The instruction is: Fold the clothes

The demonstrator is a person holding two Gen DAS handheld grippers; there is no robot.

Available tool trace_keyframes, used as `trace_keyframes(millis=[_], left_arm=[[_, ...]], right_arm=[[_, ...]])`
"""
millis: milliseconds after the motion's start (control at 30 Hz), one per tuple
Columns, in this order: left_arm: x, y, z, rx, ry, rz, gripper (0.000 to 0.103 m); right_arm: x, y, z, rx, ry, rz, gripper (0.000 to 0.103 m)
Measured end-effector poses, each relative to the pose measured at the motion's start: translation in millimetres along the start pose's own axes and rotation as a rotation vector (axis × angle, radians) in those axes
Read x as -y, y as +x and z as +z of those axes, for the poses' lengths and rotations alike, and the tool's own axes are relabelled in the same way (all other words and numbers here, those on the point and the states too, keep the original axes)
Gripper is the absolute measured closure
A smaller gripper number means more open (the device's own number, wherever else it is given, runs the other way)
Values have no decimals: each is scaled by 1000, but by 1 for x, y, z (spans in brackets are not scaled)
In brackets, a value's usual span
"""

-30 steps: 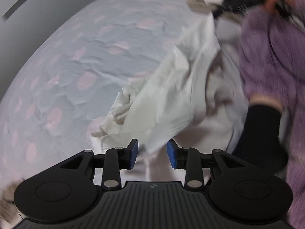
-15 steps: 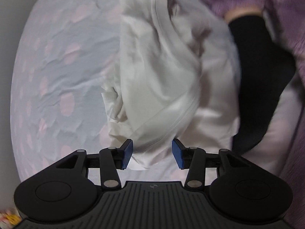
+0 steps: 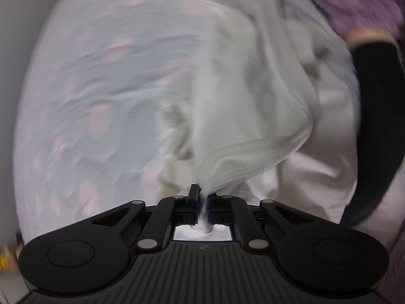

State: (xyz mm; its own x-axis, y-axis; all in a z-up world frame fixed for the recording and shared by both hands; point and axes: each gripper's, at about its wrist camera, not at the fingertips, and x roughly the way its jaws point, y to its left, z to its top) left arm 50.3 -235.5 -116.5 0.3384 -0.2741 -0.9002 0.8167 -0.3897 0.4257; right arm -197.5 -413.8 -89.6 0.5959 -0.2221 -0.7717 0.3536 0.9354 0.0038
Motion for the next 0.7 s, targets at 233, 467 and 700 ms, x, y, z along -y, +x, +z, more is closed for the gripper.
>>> trace_keyframes(millis=[233, 467, 700], left_arm=[[5, -32, -59, 82, -339, 70, 102], [69, -18, -56, 65, -230, 57, 96], [70, -37, -52, 110, -138, 82, 78]], right_arm=[[2, 4, 2, -24, 27, -24, 100], [2, 8, 3, -51, 25, -24, 100], [1, 11, 3, -73, 16, -27, 100]])
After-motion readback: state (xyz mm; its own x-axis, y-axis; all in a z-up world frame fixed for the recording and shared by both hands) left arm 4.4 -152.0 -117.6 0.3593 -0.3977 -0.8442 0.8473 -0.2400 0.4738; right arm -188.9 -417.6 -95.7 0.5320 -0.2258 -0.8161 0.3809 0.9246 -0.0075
